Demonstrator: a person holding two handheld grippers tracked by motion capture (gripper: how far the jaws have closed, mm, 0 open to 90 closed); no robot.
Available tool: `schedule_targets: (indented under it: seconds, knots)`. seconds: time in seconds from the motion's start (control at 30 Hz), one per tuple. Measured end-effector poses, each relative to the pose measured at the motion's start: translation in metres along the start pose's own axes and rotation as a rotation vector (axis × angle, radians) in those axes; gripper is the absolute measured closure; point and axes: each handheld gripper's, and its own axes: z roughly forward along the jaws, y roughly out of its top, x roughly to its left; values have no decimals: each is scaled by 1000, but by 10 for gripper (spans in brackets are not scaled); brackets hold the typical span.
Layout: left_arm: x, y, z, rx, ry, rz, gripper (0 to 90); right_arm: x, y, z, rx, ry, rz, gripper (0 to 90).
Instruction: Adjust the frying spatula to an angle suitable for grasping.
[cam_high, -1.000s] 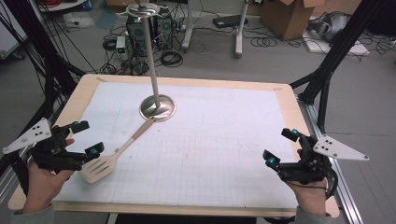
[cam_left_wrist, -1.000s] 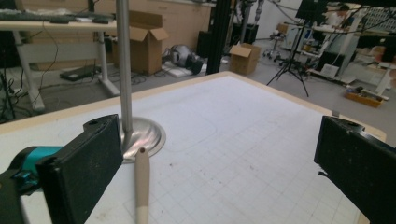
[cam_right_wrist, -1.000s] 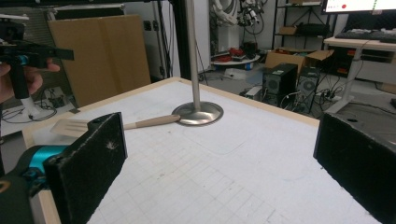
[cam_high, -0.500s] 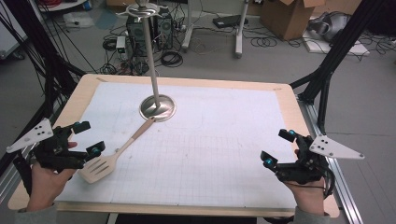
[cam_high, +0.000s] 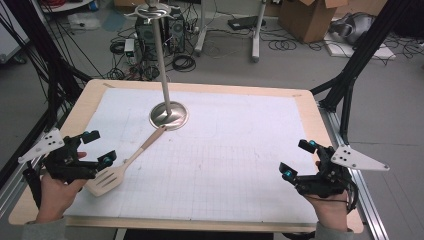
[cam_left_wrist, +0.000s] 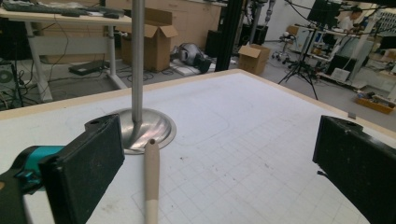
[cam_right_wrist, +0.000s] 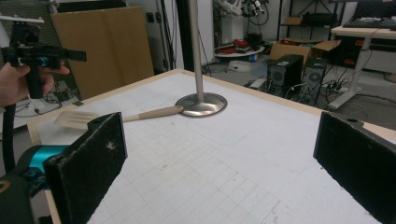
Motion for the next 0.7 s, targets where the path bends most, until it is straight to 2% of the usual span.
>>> schedule_targets:
  seconds: [0.33, 0.7]
  knots:
    - [7, -8, 5, 18, 9, -12, 25, -2, -3, 3, 11, 3, 8, 13]
    - [1, -10, 11, 29, 13, 2, 26, -4, -4, 0, 7, -1, 26, 14]
